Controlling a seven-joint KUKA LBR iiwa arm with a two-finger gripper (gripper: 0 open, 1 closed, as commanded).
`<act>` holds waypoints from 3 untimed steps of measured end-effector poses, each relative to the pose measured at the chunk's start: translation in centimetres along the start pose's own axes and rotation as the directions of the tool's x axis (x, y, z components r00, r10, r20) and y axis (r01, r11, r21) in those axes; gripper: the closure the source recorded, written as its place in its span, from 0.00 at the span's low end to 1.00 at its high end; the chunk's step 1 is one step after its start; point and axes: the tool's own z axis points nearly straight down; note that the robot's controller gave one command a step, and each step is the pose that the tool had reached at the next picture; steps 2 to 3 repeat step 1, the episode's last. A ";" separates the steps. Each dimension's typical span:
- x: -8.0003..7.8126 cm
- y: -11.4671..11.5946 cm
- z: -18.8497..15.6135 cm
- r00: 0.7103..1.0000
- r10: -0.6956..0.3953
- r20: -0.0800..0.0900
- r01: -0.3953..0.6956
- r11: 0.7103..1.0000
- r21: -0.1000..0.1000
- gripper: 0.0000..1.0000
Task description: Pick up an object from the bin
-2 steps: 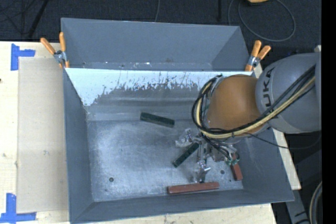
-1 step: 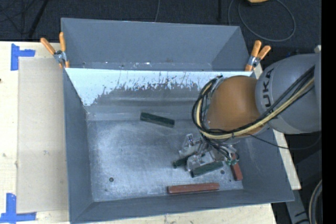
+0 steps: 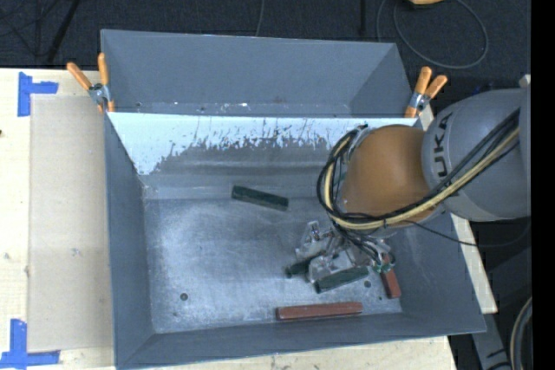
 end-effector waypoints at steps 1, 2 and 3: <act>-1.2 -0.7 -14.2 0.999 0.033 -0.010 -0.033 0.999 -0.001 1.00; -1.2 -0.7 -14.2 0.999 0.033 -0.010 -0.033 0.999 -0.001 1.00; -1.2 -0.7 -14.2 0.999 0.033 -0.010 -0.033 0.999 -0.001 1.00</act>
Offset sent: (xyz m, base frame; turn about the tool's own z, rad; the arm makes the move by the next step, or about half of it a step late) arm 0.0000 0.0000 0.0000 0.0000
